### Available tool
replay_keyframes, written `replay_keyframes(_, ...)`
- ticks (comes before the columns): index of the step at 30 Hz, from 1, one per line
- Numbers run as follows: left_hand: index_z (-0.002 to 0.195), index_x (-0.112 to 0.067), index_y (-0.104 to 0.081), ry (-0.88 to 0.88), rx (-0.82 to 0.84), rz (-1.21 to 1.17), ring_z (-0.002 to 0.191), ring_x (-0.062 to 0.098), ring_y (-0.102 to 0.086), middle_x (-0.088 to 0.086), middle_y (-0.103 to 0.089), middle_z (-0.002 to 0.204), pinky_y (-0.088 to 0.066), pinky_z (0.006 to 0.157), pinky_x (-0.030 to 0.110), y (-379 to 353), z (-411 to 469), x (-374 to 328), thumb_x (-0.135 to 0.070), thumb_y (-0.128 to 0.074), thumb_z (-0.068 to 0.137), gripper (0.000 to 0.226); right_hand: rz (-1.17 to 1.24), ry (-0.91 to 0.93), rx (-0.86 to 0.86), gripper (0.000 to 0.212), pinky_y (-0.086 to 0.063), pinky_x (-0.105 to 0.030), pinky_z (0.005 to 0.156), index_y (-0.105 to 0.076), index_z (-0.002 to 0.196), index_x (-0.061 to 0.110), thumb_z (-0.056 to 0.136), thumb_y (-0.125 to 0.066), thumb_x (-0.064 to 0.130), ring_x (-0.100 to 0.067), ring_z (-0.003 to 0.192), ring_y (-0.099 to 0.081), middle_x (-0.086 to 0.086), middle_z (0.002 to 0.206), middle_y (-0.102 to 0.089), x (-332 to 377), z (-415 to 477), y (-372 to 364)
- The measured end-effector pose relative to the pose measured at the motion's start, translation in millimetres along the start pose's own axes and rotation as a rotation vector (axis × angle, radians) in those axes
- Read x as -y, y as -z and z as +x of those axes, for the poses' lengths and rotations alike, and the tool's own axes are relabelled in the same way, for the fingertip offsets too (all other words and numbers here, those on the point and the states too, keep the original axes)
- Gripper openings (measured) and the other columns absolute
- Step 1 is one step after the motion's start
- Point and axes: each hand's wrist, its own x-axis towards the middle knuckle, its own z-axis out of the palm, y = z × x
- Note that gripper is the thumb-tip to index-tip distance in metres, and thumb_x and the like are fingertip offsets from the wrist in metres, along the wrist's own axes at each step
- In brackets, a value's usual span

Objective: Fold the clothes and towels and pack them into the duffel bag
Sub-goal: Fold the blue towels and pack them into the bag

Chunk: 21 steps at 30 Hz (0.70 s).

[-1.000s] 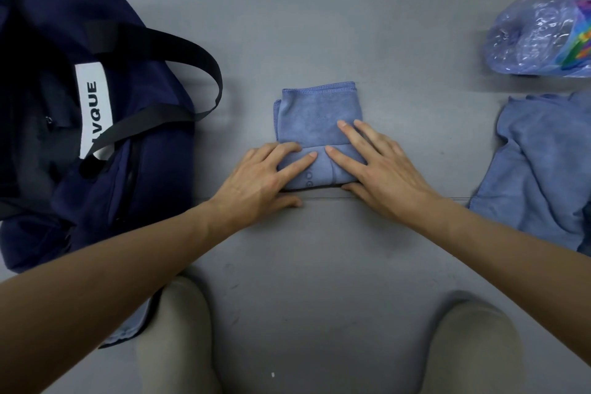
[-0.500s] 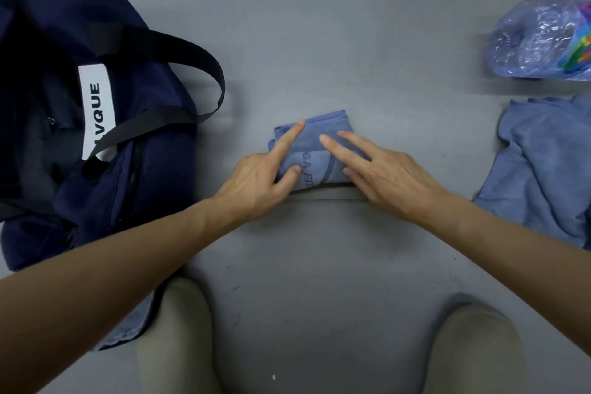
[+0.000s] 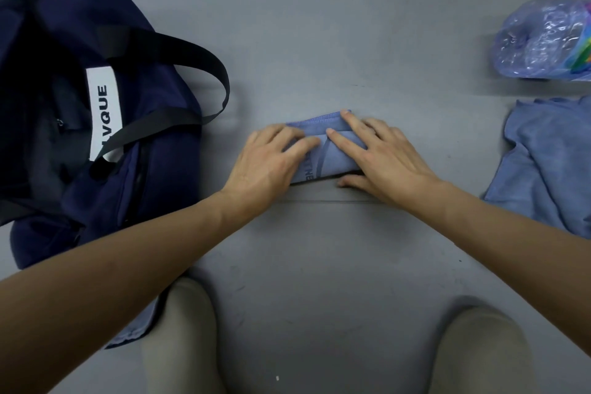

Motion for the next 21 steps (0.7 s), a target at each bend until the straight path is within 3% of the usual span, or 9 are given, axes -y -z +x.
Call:
replay_keyframes(1,0.13,-0.019,-0.063,-0.032,0.015,-0.013,0.106,0.03,-0.059,0.002,-0.064,0.121,-0.044,0.084,0.039,-0.3,-2.4,0.9,-0.028,-0.065,0.095,0.036,0.008,0.001,0.017,0.088,-0.037,-0.048,0.107,-0.029,0.156,0.027,0.083,-0.07,0.055,-0.035,0.144,-0.029,-0.01,0.166,-0.015,-1.2,3.1,2.1)
replay_keyframes(4,0.147,-0.02,-0.049,-0.041,0.18,-0.013,0.126,0.028,-0.053,0.003,-0.057,0.14,-0.042,0.101,0.041,-1.1,-13.8,10.6,-0.051,-0.07,0.088,0.07,0.062,-0.01,0.098,0.086,-0.024,-0.048,0.118,-0.019,0.159,0.03,0.089,-0.062,0.054,-0.031,0.154,-0.007,-0.005,0.168,-0.003,-5.1,10.4,8.0)
replay_keyframes(7,0.15,-0.018,-0.043,-0.007,0.197,-0.08,0.128,0.029,-0.053,0.004,-0.057,0.141,-0.042,0.105,0.041,2.0,-13.2,16.1,-0.03,-0.071,0.088,0.07,0.066,-0.003,0.094,0.089,-0.019,-0.049,0.122,-0.014,0.16,0.024,0.09,-0.06,0.053,-0.03,0.155,-0.003,-0.005,0.168,-0.002,-4.0,11.4,11.3)
replay_keyframes(11,0.156,-0.022,-0.034,0.164,0.237,-0.289,0.119,0.025,-0.056,0.001,-0.064,0.133,-0.038,0.1,0.029,15.6,-0.7,12.0,-0.02,-0.063,0.085,0.076,-0.02,0.132,-0.034,0.095,-0.025,-0.053,0.12,-0.029,0.157,0.021,0.078,-0.076,0.049,-0.033,0.148,-0.028,-0.009,0.16,-0.034,4.9,6.5,7.5)
replay_keyframes(15,0.155,-0.044,-0.019,0.388,0.239,-0.412,0.1,0.018,-0.061,-0.007,-0.068,0.117,-0.05,0.09,0.038,25.3,3.7,8.5,-0.032,-0.06,0.087,0.081,-0.037,0.084,-0.117,0.079,-0.039,-0.047,0.109,-0.045,0.148,0.018,0.08,-0.075,0.046,-0.032,0.122,-0.06,-0.008,0.13,-0.064,14.1,10.7,5.6)
replay_keyframes(18,0.153,-0.049,-0.022,0.76,0.04,-0.594,0.108,0.009,-0.063,-0.016,-0.063,0.127,-0.048,0.099,0.035,29.3,6.6,2.9,-0.049,-0.069,0.087,0.08,0.171,-0.087,-0.018,0.068,-0.048,-0.041,0.086,-0.034,0.153,0.032,0.09,-0.059,0.044,-0.035,0.103,-0.065,-0.005,0.121,-0.068,28.1,22.5,22.8)
replay_keyframes(21,0.154,-0.048,-0.021,0.991,-0.086,-0.711,0.105,0.005,-0.061,-0.019,-0.056,0.126,-0.047,0.102,0.041,35.5,8.5,-3.4,-0.059,-0.069,0.084,0.085,0.514,-0.264,-0.001,0.061,-0.048,-0.036,0.088,-0.035,0.147,0.047,0.09,-0.057,0.049,-0.031,0.112,-0.062,0.004,0.128,-0.067,41.3,31.4,35.1)
